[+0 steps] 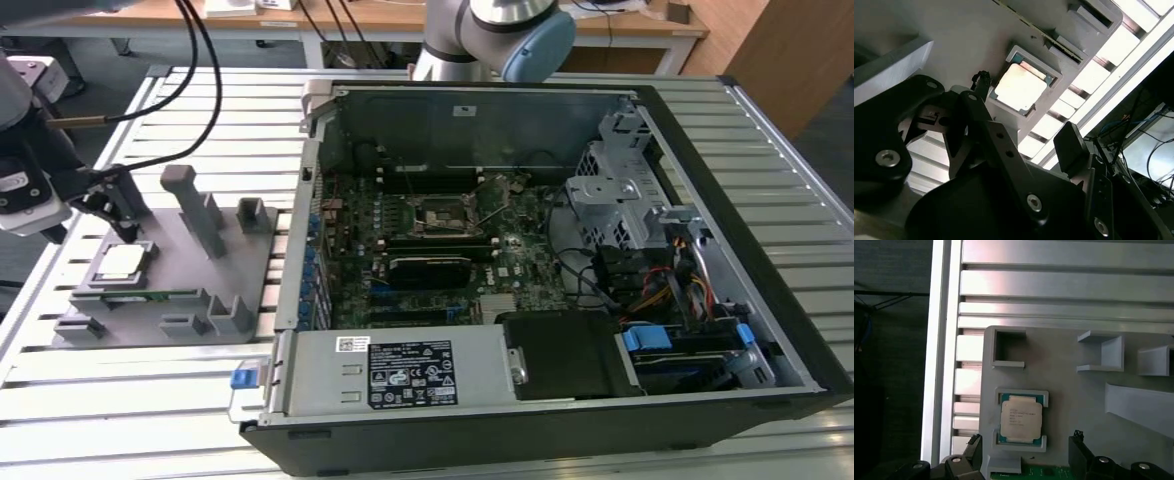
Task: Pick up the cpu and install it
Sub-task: 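Pick up the cpu and move it towards the insertion slot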
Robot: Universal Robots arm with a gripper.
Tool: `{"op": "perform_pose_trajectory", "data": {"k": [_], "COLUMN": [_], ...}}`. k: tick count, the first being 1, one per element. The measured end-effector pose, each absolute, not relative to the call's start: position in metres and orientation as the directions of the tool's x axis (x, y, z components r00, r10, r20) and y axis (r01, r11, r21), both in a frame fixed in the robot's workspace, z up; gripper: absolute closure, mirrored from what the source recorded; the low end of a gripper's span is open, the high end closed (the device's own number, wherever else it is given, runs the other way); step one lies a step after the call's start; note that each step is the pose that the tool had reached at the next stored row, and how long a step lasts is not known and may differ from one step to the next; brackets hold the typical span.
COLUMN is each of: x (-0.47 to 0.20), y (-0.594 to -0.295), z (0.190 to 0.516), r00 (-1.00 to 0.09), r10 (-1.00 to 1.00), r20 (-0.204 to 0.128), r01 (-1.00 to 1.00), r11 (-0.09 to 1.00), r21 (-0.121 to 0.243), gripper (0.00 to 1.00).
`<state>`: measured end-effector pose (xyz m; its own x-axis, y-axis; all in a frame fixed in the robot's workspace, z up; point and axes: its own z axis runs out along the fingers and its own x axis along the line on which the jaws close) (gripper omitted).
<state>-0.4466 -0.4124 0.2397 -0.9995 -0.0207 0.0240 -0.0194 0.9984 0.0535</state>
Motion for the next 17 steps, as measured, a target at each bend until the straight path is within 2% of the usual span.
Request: {"op": "perform_pose_trajectory", "data": {"k": [17], "x": [-0.448], "y": [-0.410], "z": [0.214], "r00": [-1.000], "r10": [-0.016], "r20": [0.024], "r01": [-0.015], "r11": [0.999], "r21": [0.050], "gripper": [0.22]}}
